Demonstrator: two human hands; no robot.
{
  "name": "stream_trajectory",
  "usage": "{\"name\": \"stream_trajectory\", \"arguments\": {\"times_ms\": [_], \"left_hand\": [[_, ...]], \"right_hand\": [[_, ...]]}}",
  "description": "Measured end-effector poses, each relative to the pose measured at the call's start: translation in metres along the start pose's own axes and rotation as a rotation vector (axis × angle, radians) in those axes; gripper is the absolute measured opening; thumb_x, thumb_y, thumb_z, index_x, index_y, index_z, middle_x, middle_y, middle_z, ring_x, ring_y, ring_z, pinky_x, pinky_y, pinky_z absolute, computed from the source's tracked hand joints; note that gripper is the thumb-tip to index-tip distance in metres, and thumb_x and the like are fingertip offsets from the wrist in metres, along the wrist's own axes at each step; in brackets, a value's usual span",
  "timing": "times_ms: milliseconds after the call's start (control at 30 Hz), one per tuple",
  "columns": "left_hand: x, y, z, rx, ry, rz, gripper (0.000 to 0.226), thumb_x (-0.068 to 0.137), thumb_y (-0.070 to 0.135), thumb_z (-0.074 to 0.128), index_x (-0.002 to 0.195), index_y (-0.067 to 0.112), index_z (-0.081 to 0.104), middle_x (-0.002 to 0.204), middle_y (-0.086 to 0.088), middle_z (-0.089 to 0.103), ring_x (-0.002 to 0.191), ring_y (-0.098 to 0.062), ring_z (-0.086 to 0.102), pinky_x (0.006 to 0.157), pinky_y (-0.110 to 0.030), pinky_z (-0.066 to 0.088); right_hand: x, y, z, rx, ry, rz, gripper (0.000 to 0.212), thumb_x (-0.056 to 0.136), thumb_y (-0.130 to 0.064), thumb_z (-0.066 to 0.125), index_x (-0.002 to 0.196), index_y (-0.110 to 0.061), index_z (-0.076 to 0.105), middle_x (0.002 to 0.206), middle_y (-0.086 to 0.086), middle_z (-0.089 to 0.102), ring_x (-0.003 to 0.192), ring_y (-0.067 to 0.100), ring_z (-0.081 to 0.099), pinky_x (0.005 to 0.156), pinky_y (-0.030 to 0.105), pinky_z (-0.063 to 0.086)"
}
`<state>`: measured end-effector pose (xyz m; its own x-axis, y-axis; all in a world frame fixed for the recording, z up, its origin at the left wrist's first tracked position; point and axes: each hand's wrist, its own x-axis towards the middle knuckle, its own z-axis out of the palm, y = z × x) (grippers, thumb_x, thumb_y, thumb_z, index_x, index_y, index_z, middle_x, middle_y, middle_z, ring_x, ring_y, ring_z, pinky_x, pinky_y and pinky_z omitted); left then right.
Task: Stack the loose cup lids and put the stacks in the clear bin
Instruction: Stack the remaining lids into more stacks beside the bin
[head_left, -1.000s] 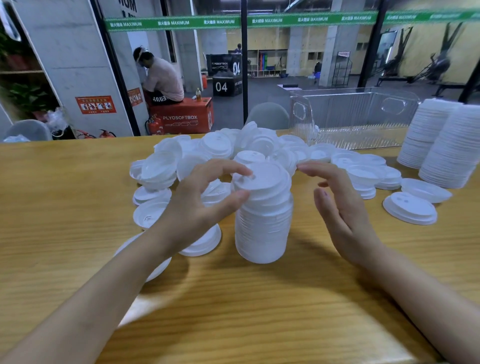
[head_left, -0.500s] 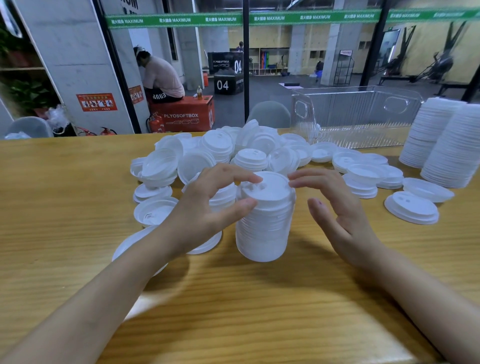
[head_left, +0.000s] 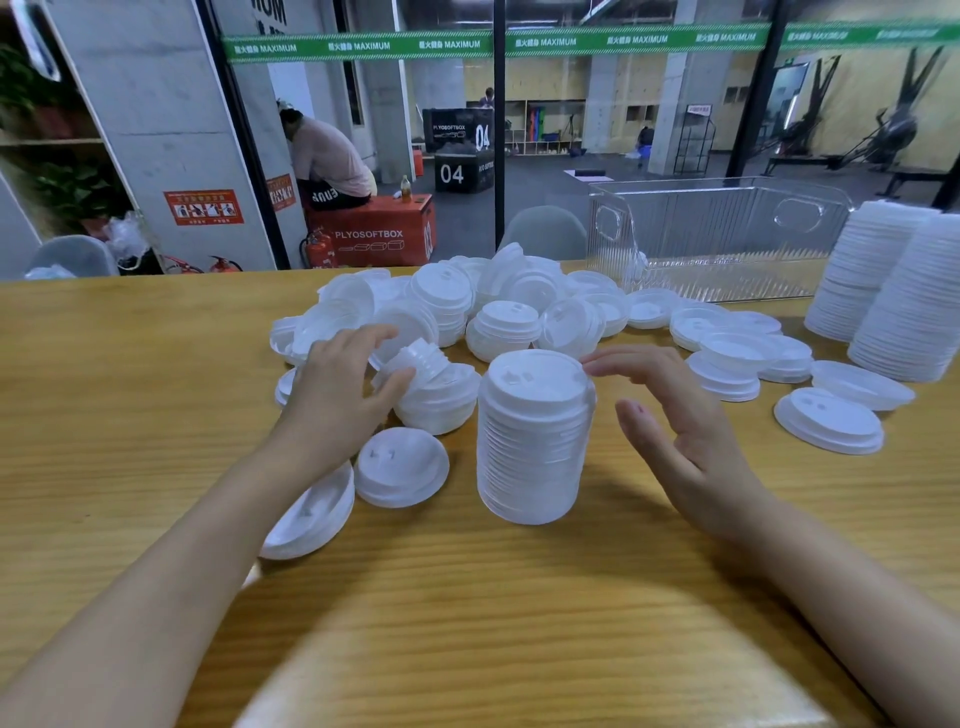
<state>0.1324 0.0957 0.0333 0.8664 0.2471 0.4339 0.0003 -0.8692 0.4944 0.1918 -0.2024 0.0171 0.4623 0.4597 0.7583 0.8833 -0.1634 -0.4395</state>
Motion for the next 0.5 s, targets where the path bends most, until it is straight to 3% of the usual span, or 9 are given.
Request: {"name": "stream_trajectory", "arguments": {"times_ms": [67,133,233,300,367,433,500], "left_hand": [[0.002,-0.004,0.004,0.060,-0.052,-0.055,0.054,0.092,0.051,0.051,0.140,0.026,0.047,0.122,-0.001,0.055,0.123,-0.029,0.045,0.102,-0.050,0.039],[0.002,-0.004,0.005,0.076,-0.101,-0.068,0.060,0.089,0.062,0.044,0.140,0.031,0.045,0.109,0.002,0.053,0.117,-0.033,0.048,0.100,-0.054,0.040],[0.003,-0.006,0.007,0.043,-0.147,-0.073,0.069,0.081,0.071,0.035,0.140,0.037,0.042,0.113,-0.002,0.062,0.112,-0.029,0.053,0.099,-0.055,0.042],[0.003,-0.003,0.007,-0.042,-0.152,-0.071,0.048,0.091,0.055,0.052,0.136,0.039,0.044,0.107,-0.009,0.067,0.087,-0.022,0.057,0.090,-0.039,0.050],[0.001,0.004,0.004,-0.129,-0.162,-0.039,0.037,0.093,0.032,0.063,0.127,0.038,0.048,0.112,-0.017,0.064,0.076,-0.019,0.055,0.067,-0.014,0.049],[0.000,0.007,0.002,-0.181,-0.146,-0.013,0.037,0.089,0.023,0.069,0.118,0.037,0.051,0.120,-0.014,0.058,0.085,-0.016,0.053,0.062,-0.011,0.046],[-0.002,0.010,0.000,-0.211,-0.117,0.004,0.036,0.084,0.024,0.075,0.111,0.036,0.054,0.123,-0.006,0.054,0.101,-0.012,0.052,0.073,-0.013,0.042]], "right_hand": [[0.000,0.000,0.000,0.003,-0.002,-0.001,0.040,0.103,-0.048,0.036,0.122,-0.020,0.057,0.127,-0.008,0.060,0.119,0.021,0.054,0.097,0.040,0.042],[0.000,-0.001,0.000,0.003,-0.001,-0.003,0.038,0.102,-0.045,0.037,0.122,-0.020,0.057,0.127,-0.009,0.060,0.119,0.020,0.054,0.097,0.040,0.042],[0.000,-0.001,0.000,-0.002,-0.004,0.000,0.030,0.100,-0.035,0.041,0.122,-0.021,0.057,0.125,-0.009,0.060,0.118,0.019,0.054,0.096,0.040,0.042],[0.000,0.000,0.000,-0.002,-0.003,-0.001,0.029,0.099,-0.034,0.041,0.121,-0.023,0.057,0.126,-0.010,0.060,0.117,0.018,0.054,0.096,0.041,0.042],[0.000,0.000,0.000,-0.002,-0.002,-0.003,0.030,0.101,-0.040,0.040,0.122,-0.026,0.056,0.126,-0.012,0.060,0.117,0.019,0.054,0.095,0.041,0.042],[0.000,0.000,0.000,-0.001,-0.001,-0.003,0.035,0.103,-0.047,0.037,0.124,-0.026,0.055,0.125,-0.012,0.060,0.116,0.020,0.054,0.095,0.041,0.042],[0.000,0.001,0.001,-0.004,0.000,-0.004,0.038,0.103,-0.048,0.036,0.123,-0.023,0.057,0.125,-0.010,0.060,0.116,0.021,0.054,0.095,0.041,0.042]]}}
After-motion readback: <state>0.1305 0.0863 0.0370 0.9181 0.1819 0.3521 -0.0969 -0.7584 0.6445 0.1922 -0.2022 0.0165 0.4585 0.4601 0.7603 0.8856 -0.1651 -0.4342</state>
